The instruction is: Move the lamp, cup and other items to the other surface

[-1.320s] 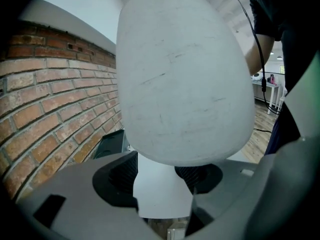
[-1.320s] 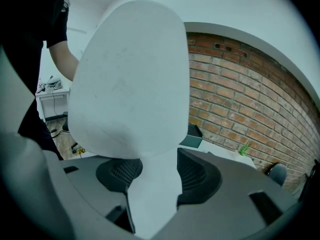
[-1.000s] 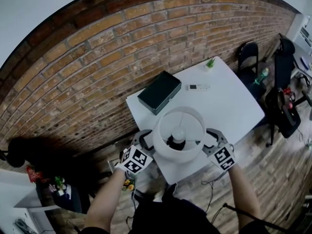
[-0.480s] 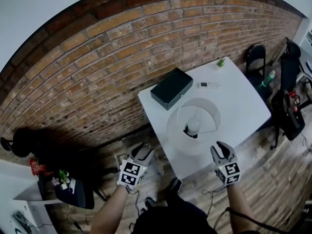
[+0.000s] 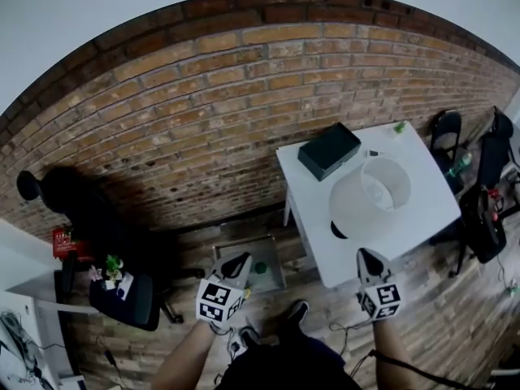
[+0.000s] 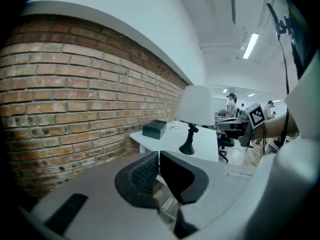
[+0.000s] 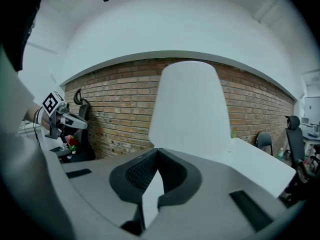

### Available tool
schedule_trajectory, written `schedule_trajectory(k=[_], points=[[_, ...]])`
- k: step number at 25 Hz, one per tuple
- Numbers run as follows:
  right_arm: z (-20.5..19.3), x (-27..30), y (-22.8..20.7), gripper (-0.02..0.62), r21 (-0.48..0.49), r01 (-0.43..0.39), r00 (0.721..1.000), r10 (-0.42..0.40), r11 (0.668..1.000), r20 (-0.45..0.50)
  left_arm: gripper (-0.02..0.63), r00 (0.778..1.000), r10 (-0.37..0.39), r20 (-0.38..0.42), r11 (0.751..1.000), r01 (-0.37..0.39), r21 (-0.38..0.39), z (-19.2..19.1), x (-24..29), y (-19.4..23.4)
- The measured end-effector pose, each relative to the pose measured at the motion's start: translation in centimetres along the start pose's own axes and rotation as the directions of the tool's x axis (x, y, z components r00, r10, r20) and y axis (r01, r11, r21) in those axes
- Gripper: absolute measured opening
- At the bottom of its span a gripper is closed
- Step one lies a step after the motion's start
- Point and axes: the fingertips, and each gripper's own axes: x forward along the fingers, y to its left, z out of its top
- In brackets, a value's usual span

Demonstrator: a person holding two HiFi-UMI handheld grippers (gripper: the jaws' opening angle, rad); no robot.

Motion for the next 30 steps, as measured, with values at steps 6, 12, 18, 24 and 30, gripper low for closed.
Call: schedule_trajectory(k=[6, 12, 18, 24, 30], points=[[2.6, 0.4, 9.2, 0.006, -0.087, -0.104, 0.994, 0.105, 0.991, 0.006, 0.014, 0.997, 0.036, 0.063, 0.999, -0.035, -0.019, -1.0, -7.4, 2.8], [1.7, 0.4, 18.0, 0.021, -0.159, -0.184, 0.983, 0.181, 0.970, -0.039, 0.015, 0.998, 0.058, 0.024, 0.996, -0.056, -0.075, -6.7, -13.8, 4.6], [-1.2, 2.0, 23.9, 0.116, -0.231, -0.281, 0.956, 0.249, 0.932, -0.157, 0.015, 0.996, 0.077, -0.032, 0.988, -0.081, -0.130, -11.8, -17.8, 5.8], [-6.3, 6.1, 28.7, 0.173, -0.277, -0.421, 0.899, 0.356, 0.864, -0.256, 0.028, 0.987, 0.110, -0.114, 0.973, -0.131, -0.190, -15.8, -19.1, 6.2], [-14.6, 11.7, 31.6, 0.198, -0.266, -0.553, 0.813, 0.441, 0.790, -0.381, 0.133, 0.956, 0.180, -0.230, 0.944, -0.234, -0.234, -19.9, -17.5, 6.9]])
